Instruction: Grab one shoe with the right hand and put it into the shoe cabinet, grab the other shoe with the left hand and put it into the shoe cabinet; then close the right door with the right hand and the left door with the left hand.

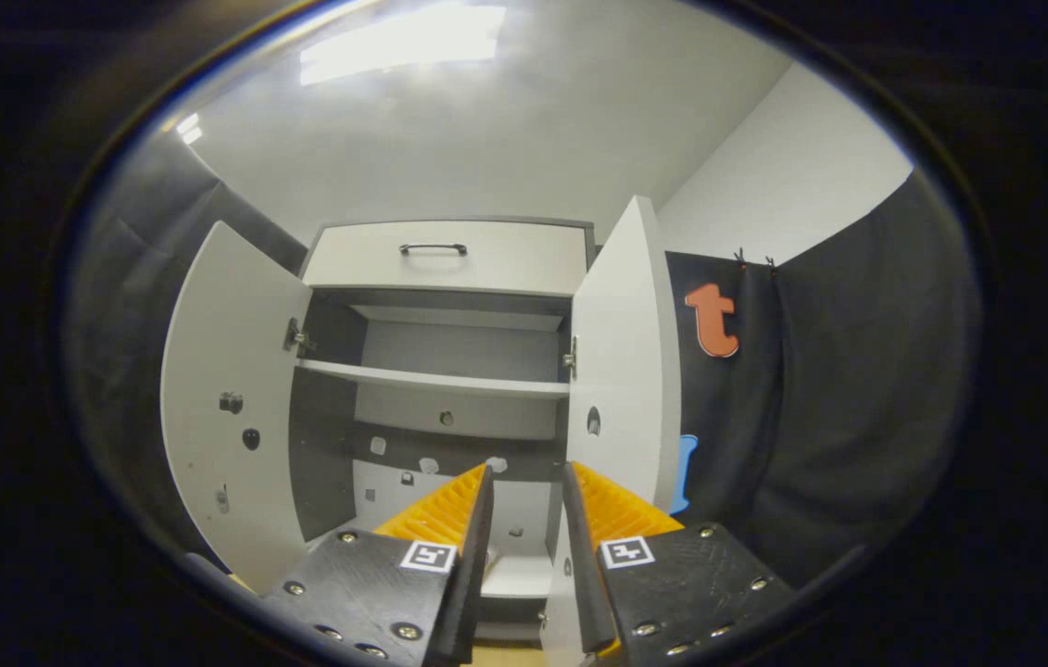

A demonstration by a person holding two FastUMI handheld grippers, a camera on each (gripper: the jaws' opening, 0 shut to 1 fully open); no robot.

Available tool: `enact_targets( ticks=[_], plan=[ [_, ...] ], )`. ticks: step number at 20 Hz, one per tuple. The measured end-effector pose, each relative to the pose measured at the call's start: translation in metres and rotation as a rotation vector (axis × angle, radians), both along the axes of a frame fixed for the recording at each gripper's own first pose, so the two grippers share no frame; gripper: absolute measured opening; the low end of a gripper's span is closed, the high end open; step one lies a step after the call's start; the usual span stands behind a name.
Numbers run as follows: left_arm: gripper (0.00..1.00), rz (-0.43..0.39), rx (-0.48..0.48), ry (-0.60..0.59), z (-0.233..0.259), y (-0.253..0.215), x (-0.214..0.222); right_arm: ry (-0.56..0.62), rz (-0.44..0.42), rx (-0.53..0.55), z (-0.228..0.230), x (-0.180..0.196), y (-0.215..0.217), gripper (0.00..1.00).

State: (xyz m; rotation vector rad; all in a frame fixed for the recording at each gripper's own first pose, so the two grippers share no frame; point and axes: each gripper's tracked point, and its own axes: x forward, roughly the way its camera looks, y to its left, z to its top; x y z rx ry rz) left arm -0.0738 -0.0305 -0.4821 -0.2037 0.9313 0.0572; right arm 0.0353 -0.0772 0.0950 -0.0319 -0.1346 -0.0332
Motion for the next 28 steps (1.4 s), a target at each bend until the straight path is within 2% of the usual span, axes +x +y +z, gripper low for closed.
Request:
enact_targets(
  ticks=[2,6,8,11,13,16,18,20,23,28],
  plan=[
    [0.88,0.0,-0.042,0.037,-0.015,-0.005,-0.005,0.003,-0.005,-0.006,-0.001,-0.001,-0.002,0.42],
    [0.84,0.038,-0.078,0.085,-0.038,-0.004,-0.013,0.013,-0.014,-0.005,-0.005,-0.001,-0.005,0.42],
    [0.78,0.052,-0.121,0.088,-0.043,-0.007,-0.012,0.02,-0.021,-0.005,-0.007,-0.001,-0.007,0.42],
    [0.65,0.057,-0.15,0.104,-0.048,-0.011,-0.014,0.021,-0.027,-0.007,-0.007,-0.001,-0.008,0.42],
    [0.64,0.046,-0.145,0.112,-0.052,-0.011,-0.015,0.018,-0.036,-0.009,-0.008,0.0,-0.01,0.42],
    [0.59,0.105,-0.19,0.114,-0.051,-0.01,-0.012,0.021,-0.037,0.001,-0.011,0.0,-0.01,0.42],
    [0.51,0.147,-0.224,0.13,-0.052,-0.008,-0.013,0.024,-0.038,0.006,-0.013,0.001,-0.011,0.42],
    [0.39,0.143,-0.225,0.143,-0.052,-0.008,-0.013,0.026,-0.038,0.006,-0.014,0.002,-0.011,0.42],
    [0.28,0.151,-0.214,0.14,-0.048,-0.006,-0.011,0.032,-0.04,0.002,-0.017,0.002,-0.011,0.42],
    [0.23,0.144,-0.198,0.139,-0.043,-0.003,-0.008,0.036,-0.046,-0.01,-0.018,0.002,-0.013,0.42]
  ],
)
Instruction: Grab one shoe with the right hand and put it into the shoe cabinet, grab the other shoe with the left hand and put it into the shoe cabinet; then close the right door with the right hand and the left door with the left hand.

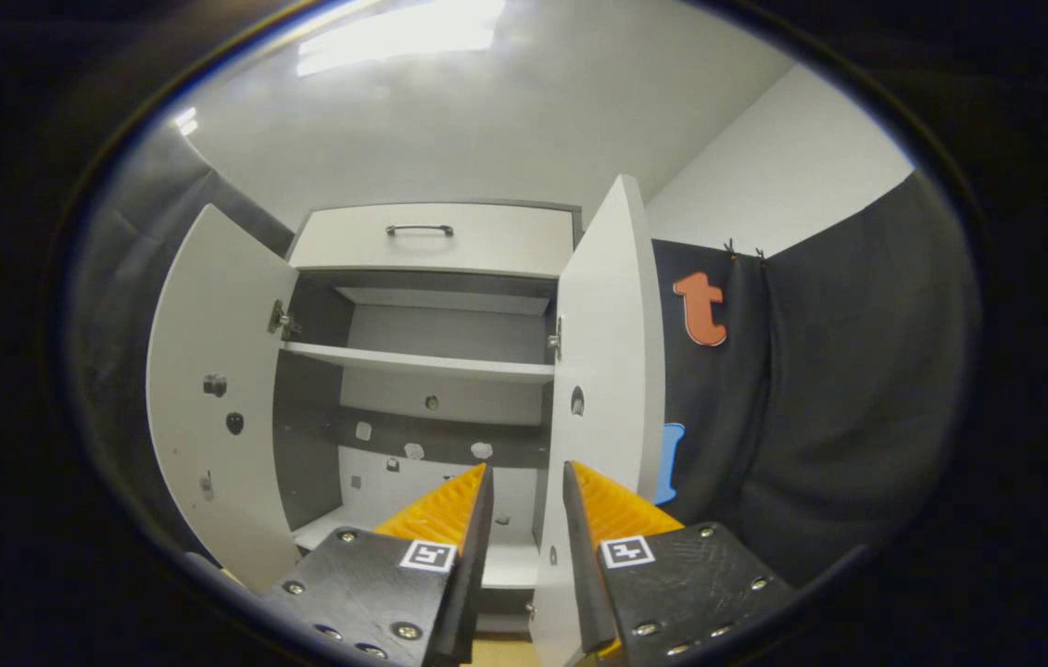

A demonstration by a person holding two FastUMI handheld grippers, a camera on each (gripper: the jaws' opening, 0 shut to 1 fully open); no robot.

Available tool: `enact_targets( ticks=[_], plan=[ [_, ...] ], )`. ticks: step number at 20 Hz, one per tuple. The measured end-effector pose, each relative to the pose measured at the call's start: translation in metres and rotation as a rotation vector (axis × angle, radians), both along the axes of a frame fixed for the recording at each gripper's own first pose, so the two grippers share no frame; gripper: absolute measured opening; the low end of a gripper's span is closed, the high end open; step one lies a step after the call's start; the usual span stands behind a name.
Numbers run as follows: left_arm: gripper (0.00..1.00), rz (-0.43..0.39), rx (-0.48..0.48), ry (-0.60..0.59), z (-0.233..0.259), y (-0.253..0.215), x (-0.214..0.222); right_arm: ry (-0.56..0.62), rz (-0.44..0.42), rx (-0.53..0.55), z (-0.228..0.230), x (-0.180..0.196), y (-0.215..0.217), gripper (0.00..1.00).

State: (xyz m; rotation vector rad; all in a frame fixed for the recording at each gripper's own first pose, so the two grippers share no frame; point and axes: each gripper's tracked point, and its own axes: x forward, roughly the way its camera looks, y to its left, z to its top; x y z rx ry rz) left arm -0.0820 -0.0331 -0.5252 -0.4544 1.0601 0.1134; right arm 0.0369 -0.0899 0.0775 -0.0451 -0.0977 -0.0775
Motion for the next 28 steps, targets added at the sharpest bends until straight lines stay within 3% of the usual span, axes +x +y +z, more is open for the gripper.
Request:
enact_targets(
  ticks=[8,13,22,28],
  plan=[
    [0.18,-0.089,0.089,-0.102,0.052,0.005,0.041,0.001,-0.032,-0.006,-0.001,-0.004,-0.01,0.42],
    [0.18,-0.139,0.094,-0.29,0.133,-0.005,0.101,-0.007,-0.044,0.0,-0.001,-0.005,-0.014,0.42],
    [0.17,-0.147,0.063,-0.604,0.289,-0.012,0.199,-0.039,-0.077,0.03,0.007,-0.008,-0.029,0.42],
    [0.17,-0.17,0.101,-0.77,0.369,-0.012,0.265,-0.054,-0.055,0.045,0.011,-0.011,-0.026,0.42]
  ],
)
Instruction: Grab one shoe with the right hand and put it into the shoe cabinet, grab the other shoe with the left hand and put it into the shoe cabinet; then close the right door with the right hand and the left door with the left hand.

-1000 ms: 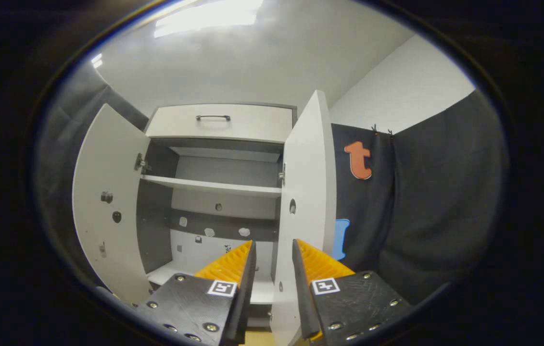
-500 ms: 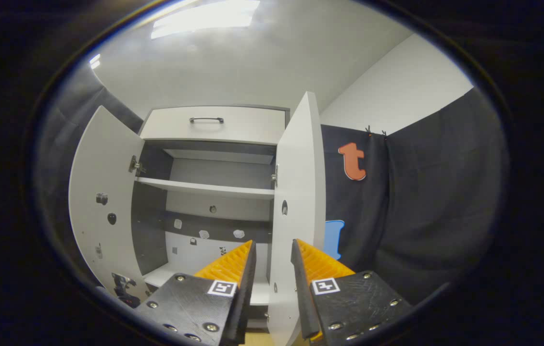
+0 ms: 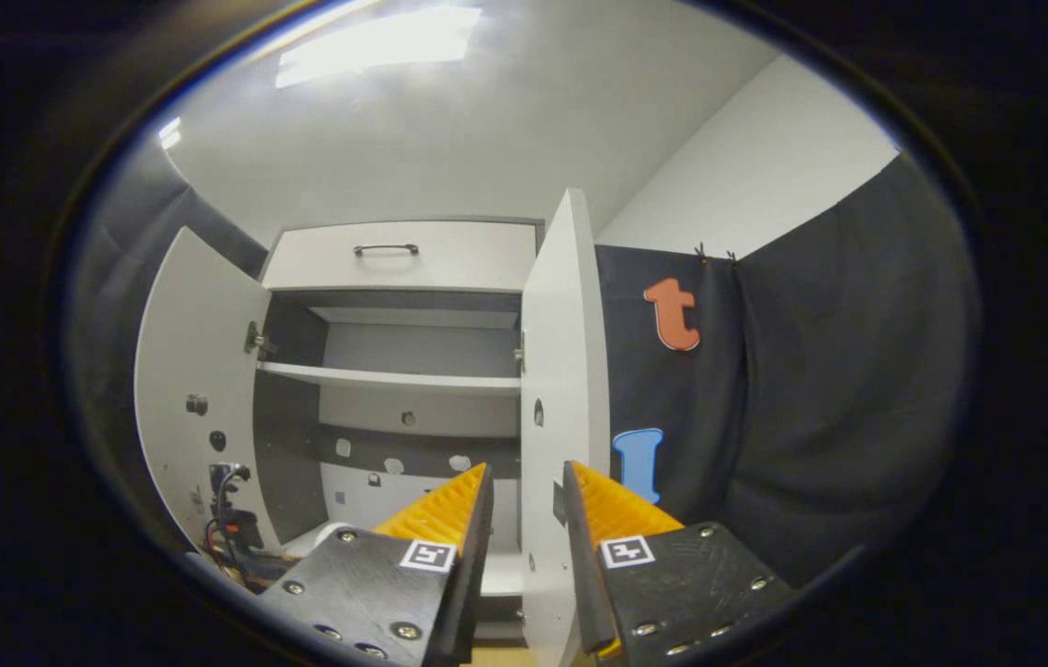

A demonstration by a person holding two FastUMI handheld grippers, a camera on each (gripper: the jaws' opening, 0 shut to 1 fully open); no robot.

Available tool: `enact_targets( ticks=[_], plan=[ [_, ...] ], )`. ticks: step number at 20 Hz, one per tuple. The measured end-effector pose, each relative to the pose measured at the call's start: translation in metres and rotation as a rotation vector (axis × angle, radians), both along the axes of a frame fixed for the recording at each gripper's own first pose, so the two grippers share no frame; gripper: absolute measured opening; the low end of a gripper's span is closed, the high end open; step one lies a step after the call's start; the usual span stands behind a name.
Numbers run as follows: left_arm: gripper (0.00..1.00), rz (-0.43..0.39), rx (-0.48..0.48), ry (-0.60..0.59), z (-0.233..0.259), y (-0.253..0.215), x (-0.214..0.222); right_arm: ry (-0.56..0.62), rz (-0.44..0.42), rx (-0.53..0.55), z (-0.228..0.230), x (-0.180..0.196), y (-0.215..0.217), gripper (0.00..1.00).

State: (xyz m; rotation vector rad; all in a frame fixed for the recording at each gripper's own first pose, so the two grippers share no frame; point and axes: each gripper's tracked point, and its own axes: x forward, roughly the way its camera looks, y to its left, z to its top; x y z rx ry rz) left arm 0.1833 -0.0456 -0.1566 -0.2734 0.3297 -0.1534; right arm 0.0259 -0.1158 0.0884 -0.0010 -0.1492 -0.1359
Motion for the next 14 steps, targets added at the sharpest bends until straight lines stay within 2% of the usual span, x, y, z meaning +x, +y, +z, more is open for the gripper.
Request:
enact_targets(
  ticks=[7,14],
  plan=[
    [0.17,-0.004,-0.007,-0.08,0.039,-0.004,0.08,-0.004,0.006,-0.013,0.001,-0.004,0.006,0.42],
    [0.17,-0.006,0.006,-0.063,0.022,-0.004,0.133,0.009,-0.026,-0.052,-0.004,-0.006,0.01,0.42]
  ],
)
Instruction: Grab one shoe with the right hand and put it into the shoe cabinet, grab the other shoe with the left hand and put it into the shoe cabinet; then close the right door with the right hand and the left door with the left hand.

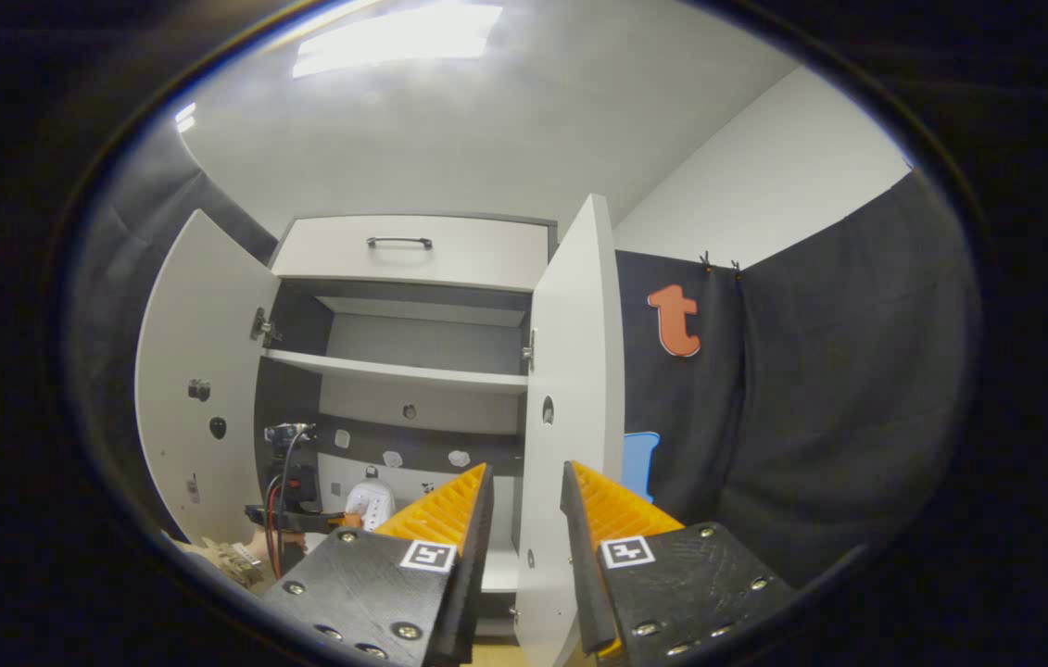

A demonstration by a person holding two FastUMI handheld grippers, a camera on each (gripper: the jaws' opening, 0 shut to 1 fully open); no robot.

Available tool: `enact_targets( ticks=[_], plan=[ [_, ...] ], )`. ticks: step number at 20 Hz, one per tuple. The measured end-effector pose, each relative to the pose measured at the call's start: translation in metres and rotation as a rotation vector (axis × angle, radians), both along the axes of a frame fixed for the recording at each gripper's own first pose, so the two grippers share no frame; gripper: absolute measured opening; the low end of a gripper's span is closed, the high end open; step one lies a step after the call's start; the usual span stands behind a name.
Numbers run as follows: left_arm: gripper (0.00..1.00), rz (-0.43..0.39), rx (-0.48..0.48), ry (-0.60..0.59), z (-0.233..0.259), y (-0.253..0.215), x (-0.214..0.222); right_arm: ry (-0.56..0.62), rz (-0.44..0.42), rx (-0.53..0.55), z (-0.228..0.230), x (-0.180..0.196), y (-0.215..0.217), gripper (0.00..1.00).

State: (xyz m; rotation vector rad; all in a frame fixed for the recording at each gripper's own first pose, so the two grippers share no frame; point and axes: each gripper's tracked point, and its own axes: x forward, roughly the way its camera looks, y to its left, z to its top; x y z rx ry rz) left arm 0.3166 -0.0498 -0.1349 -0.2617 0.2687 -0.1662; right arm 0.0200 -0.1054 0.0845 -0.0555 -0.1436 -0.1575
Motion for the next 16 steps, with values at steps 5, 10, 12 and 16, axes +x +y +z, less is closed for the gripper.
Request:
enact_targets(
  ticks=[5,10,12,16],
  plan=[
    [0.17,-0.01,0.003,0.027,-0.017,-0.002,0.017,0.006,-0.033,-0.008,-0.001,-0.003,-0.005,0.42],
    [0.17,-0.006,0.024,0.053,-0.036,0.003,0.032,-0.004,-0.017,-0.019,0.002,-0.002,0.001,0.42],
    [0.17,-0.01,0.028,0.064,-0.043,0.004,0.037,-0.004,-0.013,-0.019,0.001,-0.001,0.002,0.42],
    [0.17,-0.018,0.057,0.094,-0.057,0.003,0.046,0.007,-0.018,-0.026,-0.002,-0.001,-0.003,0.42]
  ],
)
